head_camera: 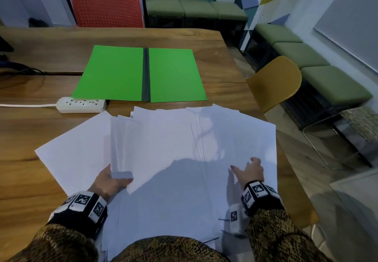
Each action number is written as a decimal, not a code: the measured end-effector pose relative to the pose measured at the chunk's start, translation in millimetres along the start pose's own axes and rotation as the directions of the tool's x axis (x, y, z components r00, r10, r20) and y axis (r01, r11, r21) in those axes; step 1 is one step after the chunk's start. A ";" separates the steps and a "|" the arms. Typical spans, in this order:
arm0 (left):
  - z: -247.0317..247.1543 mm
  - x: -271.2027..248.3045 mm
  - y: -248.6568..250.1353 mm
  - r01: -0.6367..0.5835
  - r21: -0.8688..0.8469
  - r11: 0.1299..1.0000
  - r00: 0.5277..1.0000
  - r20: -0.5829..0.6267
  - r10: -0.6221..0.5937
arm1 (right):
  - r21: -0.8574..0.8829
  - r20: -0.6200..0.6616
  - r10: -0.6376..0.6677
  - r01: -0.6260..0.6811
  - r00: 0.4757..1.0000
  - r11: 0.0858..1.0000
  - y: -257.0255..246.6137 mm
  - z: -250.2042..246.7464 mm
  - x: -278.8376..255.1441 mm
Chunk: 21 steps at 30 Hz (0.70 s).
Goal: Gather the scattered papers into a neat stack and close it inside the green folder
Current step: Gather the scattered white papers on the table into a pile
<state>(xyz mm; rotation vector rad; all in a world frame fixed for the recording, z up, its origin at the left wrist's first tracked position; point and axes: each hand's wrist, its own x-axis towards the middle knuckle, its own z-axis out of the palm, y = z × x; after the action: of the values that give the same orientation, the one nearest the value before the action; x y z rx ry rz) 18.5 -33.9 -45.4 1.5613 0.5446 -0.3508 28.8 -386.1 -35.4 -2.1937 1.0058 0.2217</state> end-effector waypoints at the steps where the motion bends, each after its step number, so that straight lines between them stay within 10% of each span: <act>1: 0.4 1.3 -2.3 0.007 0.005 1.000 1.000 0.002 -0.007 | 0.051 0.054 -0.015 0.012 0.998 0.999 -1.8 2.4 -0.9; 9: -6.7 -2.1 4.2 0.034 0.029 0.999 0.999 0.021 -0.034 | 0.030 0.383 -0.258 0.267 0.887 0.963 -6.6 17.9 -15.3; 12: -15.3 -3.7 7.8 0.101 0.008 0.995 0.987 0.124 -0.101 | 0.320 0.473 -0.278 0.131 0.836 0.938 -2.8 6.9 -15.5; 21: -8.5 4.6 11.9 0.160 0.025 0.987 0.948 0.273 -0.161 | 0.396 0.664 -0.335 0.066 0.669 0.916 -19.2 26.5 -29.1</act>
<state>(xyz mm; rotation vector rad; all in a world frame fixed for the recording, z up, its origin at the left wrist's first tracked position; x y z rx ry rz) 27.8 -24.9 -37.2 1.4435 0.4541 -0.6822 26.1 -342.5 -32.6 -1.6297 0.3009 0.6945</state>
